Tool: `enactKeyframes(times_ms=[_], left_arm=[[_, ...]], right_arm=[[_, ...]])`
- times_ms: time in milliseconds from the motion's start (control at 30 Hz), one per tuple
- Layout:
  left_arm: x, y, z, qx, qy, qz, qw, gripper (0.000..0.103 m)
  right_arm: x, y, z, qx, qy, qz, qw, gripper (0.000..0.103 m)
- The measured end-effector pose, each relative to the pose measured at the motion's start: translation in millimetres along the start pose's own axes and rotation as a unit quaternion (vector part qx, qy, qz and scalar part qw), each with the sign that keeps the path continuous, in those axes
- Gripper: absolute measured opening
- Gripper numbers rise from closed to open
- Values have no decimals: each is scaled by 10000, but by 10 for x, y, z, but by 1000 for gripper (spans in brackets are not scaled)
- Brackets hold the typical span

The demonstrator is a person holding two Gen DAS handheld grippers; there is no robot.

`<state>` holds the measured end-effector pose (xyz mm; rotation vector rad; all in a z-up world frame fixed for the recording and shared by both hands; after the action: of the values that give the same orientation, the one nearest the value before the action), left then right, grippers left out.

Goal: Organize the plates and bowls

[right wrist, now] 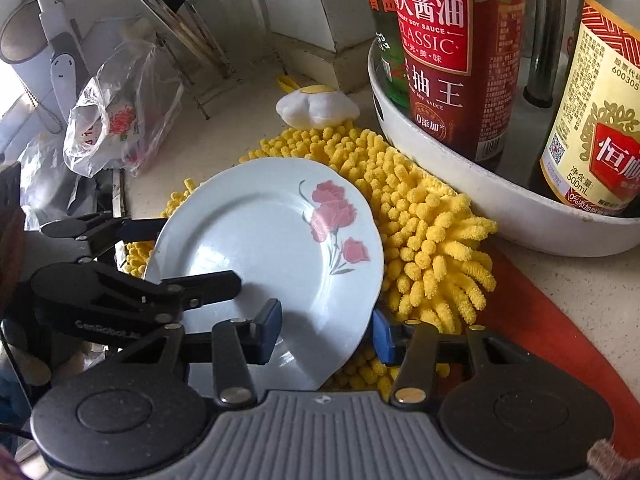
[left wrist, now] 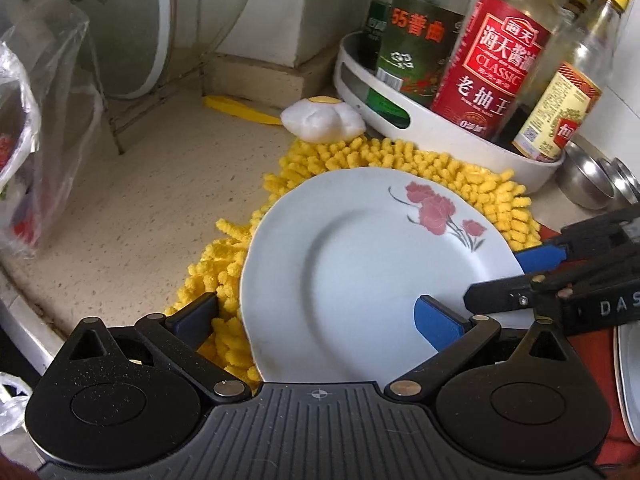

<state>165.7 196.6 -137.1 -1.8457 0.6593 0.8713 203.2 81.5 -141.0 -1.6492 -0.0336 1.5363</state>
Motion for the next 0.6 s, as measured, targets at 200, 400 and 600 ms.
enactKeyframes(times_ms=[200, 400, 600], left_arm=[[24, 20, -92, -5, 47, -54, 10000, 100], [-65, 39, -53, -219, 125, 7, 9997, 100], [-225, 45, -145, -10, 81, 94, 9999, 101]], right_arm=[[7, 13, -50, 274, -112, -121, 9995, 44], [-93, 18, 5, 329, -34, -262, 9991, 40], [-311, 111, 108, 612, 14, -644, 9960, 40]])
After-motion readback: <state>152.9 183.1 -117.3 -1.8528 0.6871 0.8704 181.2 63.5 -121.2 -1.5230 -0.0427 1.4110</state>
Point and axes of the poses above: each gripper's, at about its wrist camera, not at the fingertips, and x roughly the way its jaws point, z to its left, y to its underside, the point moved 7 cm from there along x, roughly the way its jaws point, and after that the axes turned 15 degrees about -x, right-handed, at the moved point
